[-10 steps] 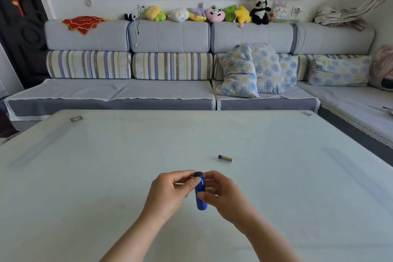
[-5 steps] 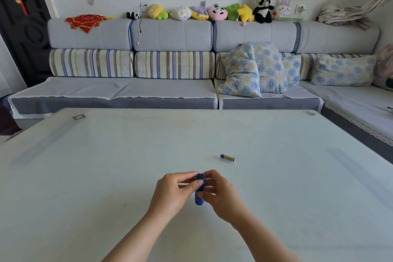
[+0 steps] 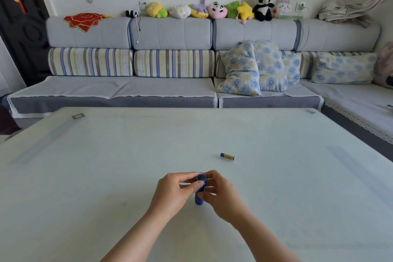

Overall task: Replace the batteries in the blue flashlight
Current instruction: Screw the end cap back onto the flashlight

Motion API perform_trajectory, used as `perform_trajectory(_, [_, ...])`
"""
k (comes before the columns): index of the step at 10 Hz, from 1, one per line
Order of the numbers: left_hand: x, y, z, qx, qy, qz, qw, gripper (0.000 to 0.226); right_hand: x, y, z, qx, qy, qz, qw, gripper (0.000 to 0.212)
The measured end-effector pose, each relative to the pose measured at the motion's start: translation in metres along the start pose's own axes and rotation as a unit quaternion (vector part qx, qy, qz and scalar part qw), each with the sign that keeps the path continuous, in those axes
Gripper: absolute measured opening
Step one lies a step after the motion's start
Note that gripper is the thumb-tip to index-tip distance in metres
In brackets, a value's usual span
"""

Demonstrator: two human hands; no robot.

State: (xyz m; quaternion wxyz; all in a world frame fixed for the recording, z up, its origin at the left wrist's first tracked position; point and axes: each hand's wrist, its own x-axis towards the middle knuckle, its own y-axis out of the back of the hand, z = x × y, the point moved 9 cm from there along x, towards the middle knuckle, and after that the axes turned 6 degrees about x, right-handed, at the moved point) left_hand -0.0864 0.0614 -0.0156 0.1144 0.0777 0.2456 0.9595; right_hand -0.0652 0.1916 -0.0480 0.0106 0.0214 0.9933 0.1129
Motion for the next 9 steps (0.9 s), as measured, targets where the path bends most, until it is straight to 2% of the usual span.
perform_trajectory(3, [-0.0021,0.0002,0.001,-0.002,-0.001,-0.009,1.0,0.022,0.0011,-0.0018,0.003,-0.021,-0.001,-0.004,1.0,0.029])
perform_trajectory(7, [-0.0022,0.0005,-0.0022,-0.006,0.012,-0.01,1.0,0.016,0.0008,-0.0028,0.0017,-0.033,0.004,-0.007,0.999,0.029])
perform_trajectory(8, [-0.0022,-0.0008,-0.0045,-0.008,0.011,-0.013,1.0,0.017,-0.0002,-0.0029,0.0034,-0.028,0.01,-0.015,0.999,0.032])
perform_trajectory(9, [-0.0006,0.0063,-0.0033,-0.008,0.015,-0.009,1.0,0.028,-0.0021,0.0021,-0.0051,-0.028,0.019,-0.023,0.999,0.036])
